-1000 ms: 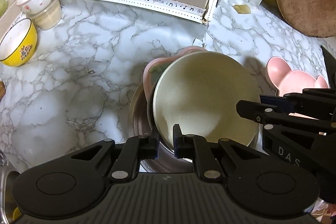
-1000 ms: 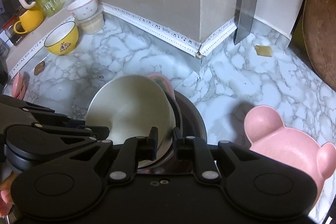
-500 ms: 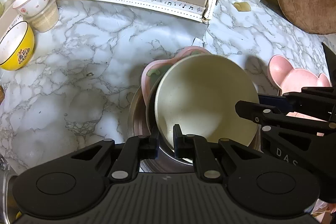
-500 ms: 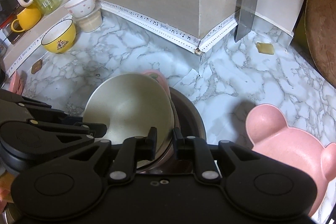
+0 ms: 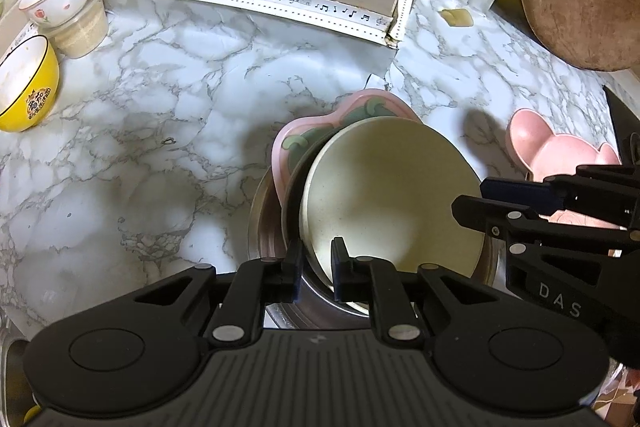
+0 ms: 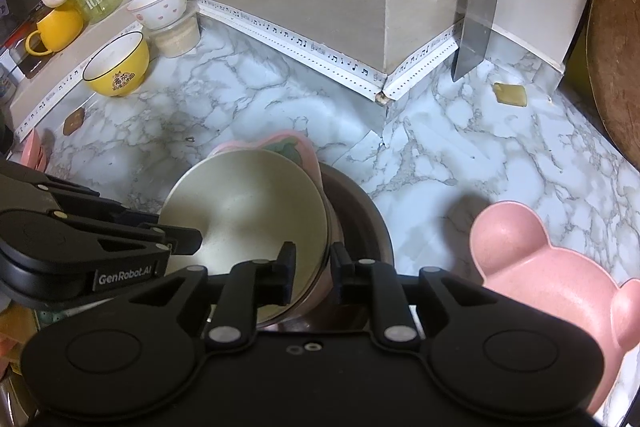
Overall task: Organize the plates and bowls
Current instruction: 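Lower the cream bowl into the pink pot and open both grippers, then move both grippers to the rim of the steel basin holding the stack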
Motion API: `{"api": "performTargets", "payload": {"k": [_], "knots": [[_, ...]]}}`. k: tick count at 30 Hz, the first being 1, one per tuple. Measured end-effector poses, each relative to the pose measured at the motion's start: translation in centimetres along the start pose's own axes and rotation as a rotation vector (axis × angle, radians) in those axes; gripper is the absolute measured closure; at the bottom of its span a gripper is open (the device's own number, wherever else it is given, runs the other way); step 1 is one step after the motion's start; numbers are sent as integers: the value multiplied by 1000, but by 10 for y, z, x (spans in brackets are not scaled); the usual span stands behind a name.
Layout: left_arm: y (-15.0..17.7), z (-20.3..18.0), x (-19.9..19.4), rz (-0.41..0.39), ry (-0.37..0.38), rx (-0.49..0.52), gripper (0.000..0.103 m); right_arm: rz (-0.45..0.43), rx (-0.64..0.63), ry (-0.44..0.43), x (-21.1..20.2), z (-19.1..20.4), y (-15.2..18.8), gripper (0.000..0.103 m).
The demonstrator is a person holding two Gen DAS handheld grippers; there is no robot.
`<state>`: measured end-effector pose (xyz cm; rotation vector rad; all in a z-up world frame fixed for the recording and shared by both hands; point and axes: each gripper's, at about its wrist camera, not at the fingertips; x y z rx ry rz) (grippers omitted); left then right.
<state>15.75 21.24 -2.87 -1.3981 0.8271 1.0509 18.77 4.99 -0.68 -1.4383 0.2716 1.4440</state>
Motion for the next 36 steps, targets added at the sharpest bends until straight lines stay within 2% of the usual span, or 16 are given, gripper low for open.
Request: {"api": "performTargets", "payload": {"k": [1, 3, 4, 5, 6, 8, 13, 15, 22, 24, 26, 33, 36], "knots": [[0, 0, -1, -1, 3, 4, 87, -2, -3, 3, -1, 0, 0, 81], [1, 0, -3, -6, 10, 14, 76, -5, -2, -4, -4, -1, 1, 77], [2, 1, -5, -15, 13, 16, 65, -10, -2, -7, -6, -1, 1, 75], [3, 2, -7, -28, 15, 13, 52, -17, -4, -10, -9, -2, 1, 68], [4, 3, -9, -41, 19, 8, 48, -26, -3, -17, -11, -2, 1, 57], [6, 7, -12, -52, 22, -3, 47, -40, 6, -30, -17, -4, 2, 45], [11, 15, -23, -94, 33, -22, 47, -61, 18, -40, -29, -9, 3, 41], [14, 19, -28, -107, 44, -44, 47, -85, 25, -39, -35, -12, 5, 20], [27, 24, -43, -181, 38, -50, 45, -124, 19, -58, -50, -13, 12, 18], [33, 27, -48, -219, 34, -52, 40, -135, 8, -60, -53, -12, 15, 15], [40, 27, -52, -267, 26, -47, 28, -147, 3, -75, -56, -12, 19, 13], [60, 29, -62, -358, 33, -50, 28, -192, -21, -69, -62, -12, 35, 10], [67, 33, -58, -367, 34, -80, 27, -196, -31, -51, -60, -13, 44, 10]]}}
Point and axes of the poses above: each gripper's, at about its wrist camera, not at the fingertips, and x roughly the way its jaws point, z to its left, y to its underside, and after that the axes turned 7 degrees about -y, right-handed
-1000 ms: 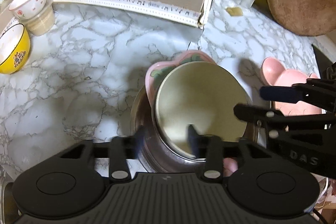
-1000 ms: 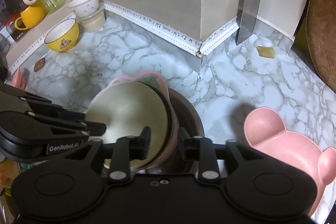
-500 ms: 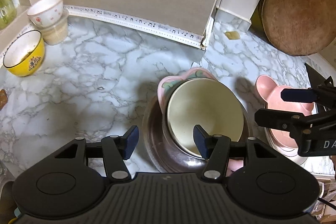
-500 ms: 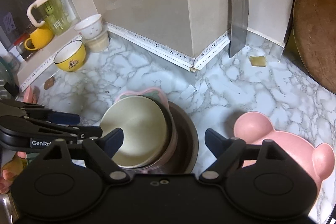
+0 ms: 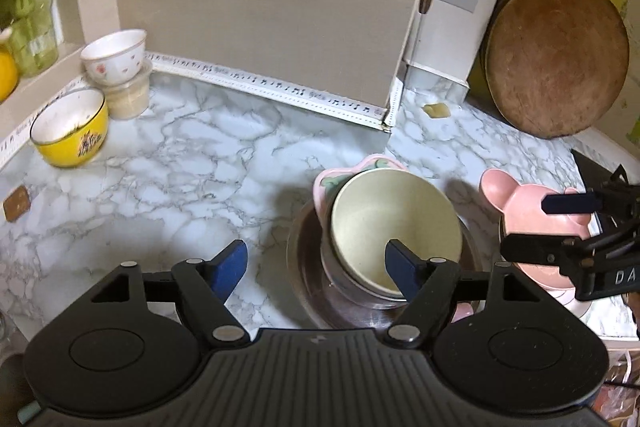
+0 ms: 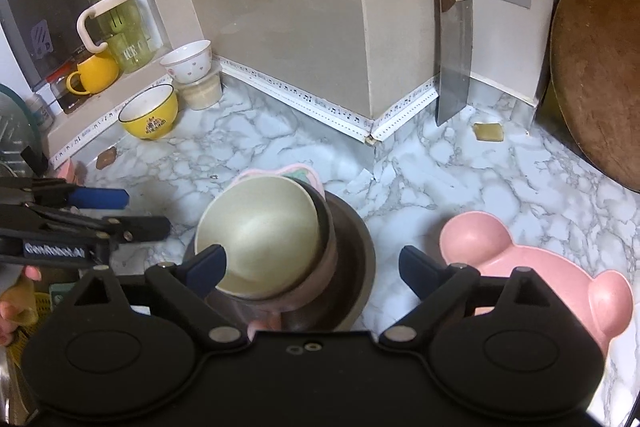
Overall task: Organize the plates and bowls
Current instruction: 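Move both grippers to the rim of the steel basin holding the stack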
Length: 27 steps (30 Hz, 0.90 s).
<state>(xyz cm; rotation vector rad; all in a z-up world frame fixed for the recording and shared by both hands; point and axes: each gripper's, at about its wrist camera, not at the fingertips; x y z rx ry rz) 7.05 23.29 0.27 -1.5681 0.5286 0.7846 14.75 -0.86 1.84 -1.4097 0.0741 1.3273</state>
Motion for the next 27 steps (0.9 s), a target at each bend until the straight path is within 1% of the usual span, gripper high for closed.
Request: {"api": "performTargets", "payload": {"k": [4, 7, 12, 16, 22, 27], "knots": [[11, 8, 5, -6, -14, -22, 27, 13, -7, 20, 4, -2, 13, 10], [19, 13, 11, -13, -22, -26, 27, 16, -15, 37, 7, -3, 21, 13], [32, 15, 27, -10, -22, -17, 27, 40, 18, 45, 19, -11, 30, 21], [40, 14, 38, -18, -54, -2, 27, 54, 22, 53, 28, -16, 37, 24], [44, 18, 54, -12, -61, -15, 28, 61, 24, 65, 40, -21, 42, 27], [42, 20, 70, 11, -62, -27, 28, 72, 36, 68, 52, -27, 41, 37]]}}
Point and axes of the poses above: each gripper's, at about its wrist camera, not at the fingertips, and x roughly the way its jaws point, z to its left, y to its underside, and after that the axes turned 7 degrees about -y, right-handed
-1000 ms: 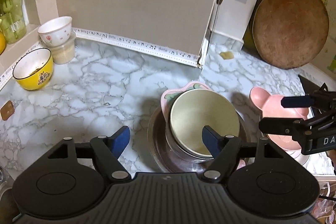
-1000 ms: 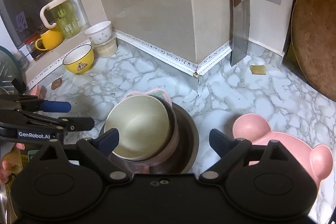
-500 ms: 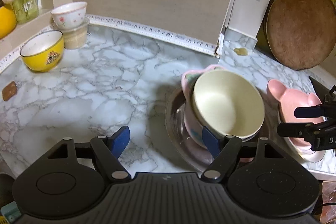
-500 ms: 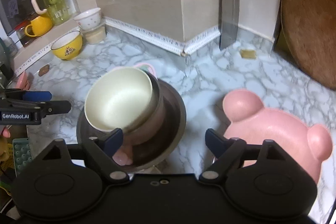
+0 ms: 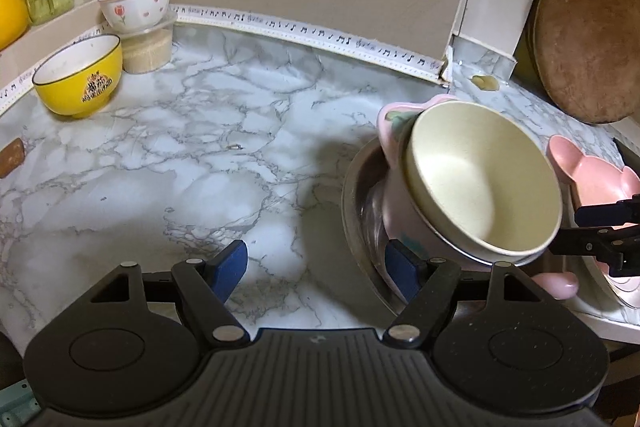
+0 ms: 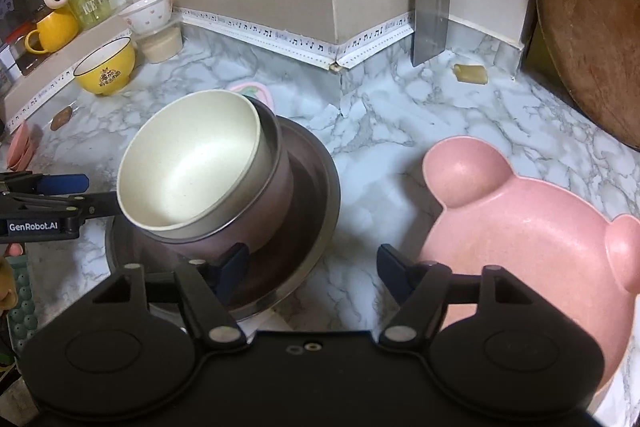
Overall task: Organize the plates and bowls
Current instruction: 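Move both grippers to the rim of the steel basin holding the stack, then lift the steel basin stack with both grippers and carry it toward the plates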
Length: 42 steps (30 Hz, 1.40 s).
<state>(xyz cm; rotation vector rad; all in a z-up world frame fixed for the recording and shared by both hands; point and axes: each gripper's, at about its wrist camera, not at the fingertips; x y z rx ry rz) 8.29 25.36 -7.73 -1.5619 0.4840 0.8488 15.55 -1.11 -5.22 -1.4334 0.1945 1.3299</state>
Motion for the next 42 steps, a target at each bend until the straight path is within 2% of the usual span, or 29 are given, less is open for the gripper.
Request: {"api": "performTargets", "payload": {"k": [5, 12, 17, 24, 29, 33, 42], "knots": [[-2, -5, 10, 23, 18, 5, 30, 13, 27, 2, 12, -6, -3, 47], [-7, -11, 19, 62, 54, -8, 54, 38, 62, 0, 27, -10, -7, 62], [-11, -15, 23, 77, 69, -7, 72, 55, 53, 4, 34, -9, -11, 67], [-16, -17, 27, 92, 66, -15, 88, 67, 32, 8, 40, -6, -16, 79], [-17, -22, 26, 89, 44, -1, 88, 79, 21, 27, 41, -5, -18, 84], [-19, -23, 26, 90, 30, -8, 89, 86, 1, 53, 42, 1, -18, 84], [-22, -28, 17, 72, 13, 4, 89, 74, -7, 47, 35, 1, -18, 84]]}}
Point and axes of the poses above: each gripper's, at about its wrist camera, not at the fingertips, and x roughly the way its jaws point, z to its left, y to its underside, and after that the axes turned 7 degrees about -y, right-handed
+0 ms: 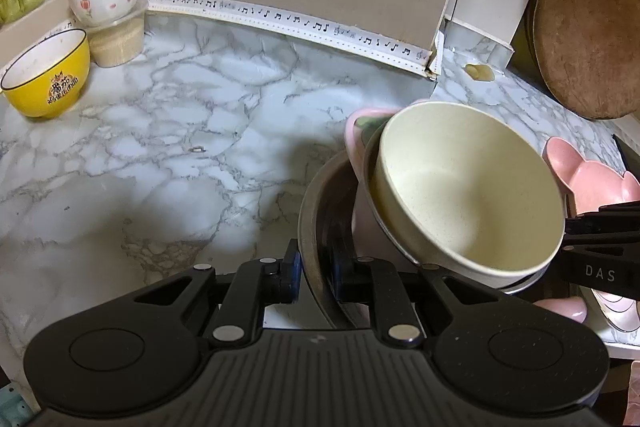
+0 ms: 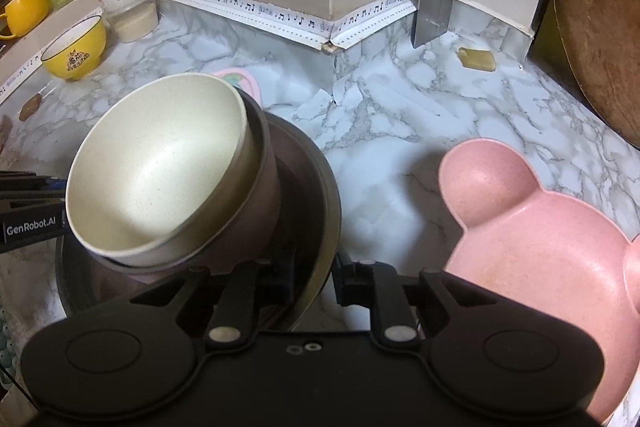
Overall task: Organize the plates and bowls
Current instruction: 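Lift the steel basin stack with both grippers and carry it toward the plates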
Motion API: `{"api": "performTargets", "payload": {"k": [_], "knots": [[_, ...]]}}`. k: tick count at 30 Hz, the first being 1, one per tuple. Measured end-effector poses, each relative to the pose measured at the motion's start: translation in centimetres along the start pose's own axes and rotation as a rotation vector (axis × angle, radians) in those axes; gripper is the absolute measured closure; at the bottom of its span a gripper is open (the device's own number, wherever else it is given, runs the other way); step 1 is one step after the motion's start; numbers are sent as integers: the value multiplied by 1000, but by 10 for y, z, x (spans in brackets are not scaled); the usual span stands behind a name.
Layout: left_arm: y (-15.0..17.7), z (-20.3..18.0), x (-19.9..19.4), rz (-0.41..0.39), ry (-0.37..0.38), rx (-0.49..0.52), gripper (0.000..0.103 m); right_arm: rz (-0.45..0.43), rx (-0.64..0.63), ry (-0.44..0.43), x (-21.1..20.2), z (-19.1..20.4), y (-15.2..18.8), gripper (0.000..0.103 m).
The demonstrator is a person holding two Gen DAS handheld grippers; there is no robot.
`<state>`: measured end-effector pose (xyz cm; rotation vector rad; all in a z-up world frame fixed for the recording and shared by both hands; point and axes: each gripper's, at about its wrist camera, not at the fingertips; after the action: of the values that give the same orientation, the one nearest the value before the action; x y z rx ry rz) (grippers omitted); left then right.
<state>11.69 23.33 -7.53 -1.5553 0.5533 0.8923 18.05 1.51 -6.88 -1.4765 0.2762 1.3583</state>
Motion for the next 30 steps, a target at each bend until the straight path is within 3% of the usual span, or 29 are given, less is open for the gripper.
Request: {"api": "performTargets", "payload": {"k": [17, 30], "knots": [[-20, -24, -48, -67, 27, 35, 89, -91, -21, 17, -55, -5, -4, 84], [-42, -93, -74, -91, 115, 115, 89, -167, 52, 66, -118, -55, 6, 84]]}}
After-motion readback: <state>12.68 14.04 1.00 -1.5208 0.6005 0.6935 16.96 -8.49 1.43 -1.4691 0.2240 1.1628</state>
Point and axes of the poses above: each gripper's, at about its wrist camera, not at the fingertips, and x roughly the way its jaws point, z to its left, y to its underside, and after that the axes turned 7 degrees about -y, right-handed
